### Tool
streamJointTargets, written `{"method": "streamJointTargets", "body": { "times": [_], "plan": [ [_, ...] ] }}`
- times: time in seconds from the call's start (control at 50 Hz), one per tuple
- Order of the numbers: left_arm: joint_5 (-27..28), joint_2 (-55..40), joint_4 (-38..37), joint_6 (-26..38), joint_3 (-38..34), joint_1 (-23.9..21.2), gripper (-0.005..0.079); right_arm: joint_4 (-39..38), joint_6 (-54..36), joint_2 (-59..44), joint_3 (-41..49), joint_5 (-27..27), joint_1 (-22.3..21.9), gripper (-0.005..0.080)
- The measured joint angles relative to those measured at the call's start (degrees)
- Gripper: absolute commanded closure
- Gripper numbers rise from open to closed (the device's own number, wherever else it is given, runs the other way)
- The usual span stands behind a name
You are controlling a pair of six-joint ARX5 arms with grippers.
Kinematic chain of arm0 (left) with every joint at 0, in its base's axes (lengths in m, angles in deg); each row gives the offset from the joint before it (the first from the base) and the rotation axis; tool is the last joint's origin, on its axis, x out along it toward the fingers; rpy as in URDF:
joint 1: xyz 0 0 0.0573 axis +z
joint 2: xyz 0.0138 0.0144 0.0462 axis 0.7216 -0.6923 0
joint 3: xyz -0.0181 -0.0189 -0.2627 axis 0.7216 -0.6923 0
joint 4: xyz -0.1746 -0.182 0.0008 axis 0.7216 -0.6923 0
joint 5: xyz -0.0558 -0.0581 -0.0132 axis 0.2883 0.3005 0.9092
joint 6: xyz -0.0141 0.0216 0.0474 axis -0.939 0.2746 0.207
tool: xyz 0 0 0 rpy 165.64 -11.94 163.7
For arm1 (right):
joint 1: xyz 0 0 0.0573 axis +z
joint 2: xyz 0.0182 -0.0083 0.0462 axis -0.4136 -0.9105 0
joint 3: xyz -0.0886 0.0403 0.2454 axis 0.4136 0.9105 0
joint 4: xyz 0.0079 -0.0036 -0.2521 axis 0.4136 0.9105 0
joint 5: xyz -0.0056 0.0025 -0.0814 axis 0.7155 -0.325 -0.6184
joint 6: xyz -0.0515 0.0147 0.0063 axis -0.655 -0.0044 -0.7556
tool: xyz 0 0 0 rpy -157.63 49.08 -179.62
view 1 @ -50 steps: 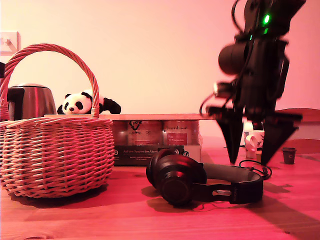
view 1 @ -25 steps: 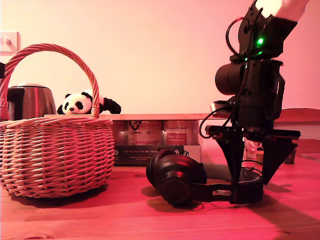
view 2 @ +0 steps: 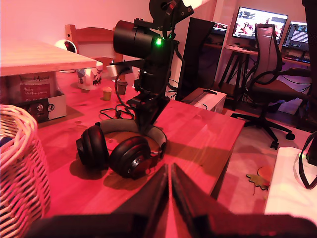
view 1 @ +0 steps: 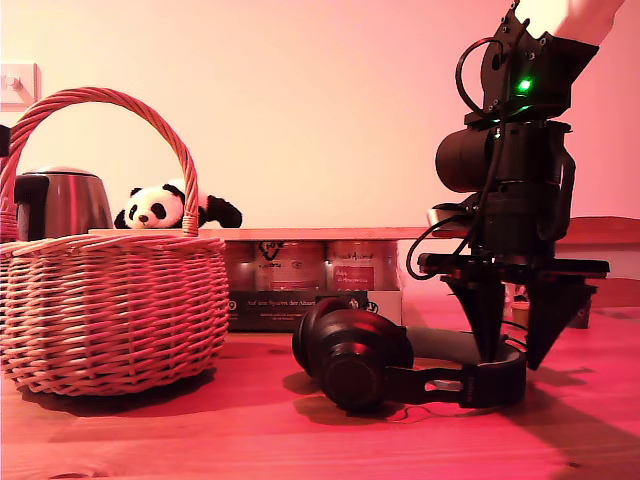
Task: Pick up the headphones and place it on the shelf behind you
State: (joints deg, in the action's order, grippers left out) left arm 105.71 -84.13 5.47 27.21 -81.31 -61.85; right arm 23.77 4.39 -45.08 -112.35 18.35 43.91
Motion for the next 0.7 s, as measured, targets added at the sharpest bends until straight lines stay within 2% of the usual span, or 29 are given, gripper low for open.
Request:
{"method": "streamJointTargets", "body": {
  "times": [0.14,0.42,0.7],
  "plan": [
    [0.0,0.0,0.0,0.0,0.0,0.0,0.0762,0.02,0.0,0.02,0.0,0.0,0.0,0.0442],
    [-0.15,0.0,0.0,0.0,0.0,0.0,0.0762,0.37,0.0,0.02,0.0,0.11,0.0,0.0534],
    [-0.17,0.0,0.0,0.0,0.0,0.0,0.0762,-0.13,0.07,0.0,0.0,0.57,0.44,0.0733]
  ]
}}
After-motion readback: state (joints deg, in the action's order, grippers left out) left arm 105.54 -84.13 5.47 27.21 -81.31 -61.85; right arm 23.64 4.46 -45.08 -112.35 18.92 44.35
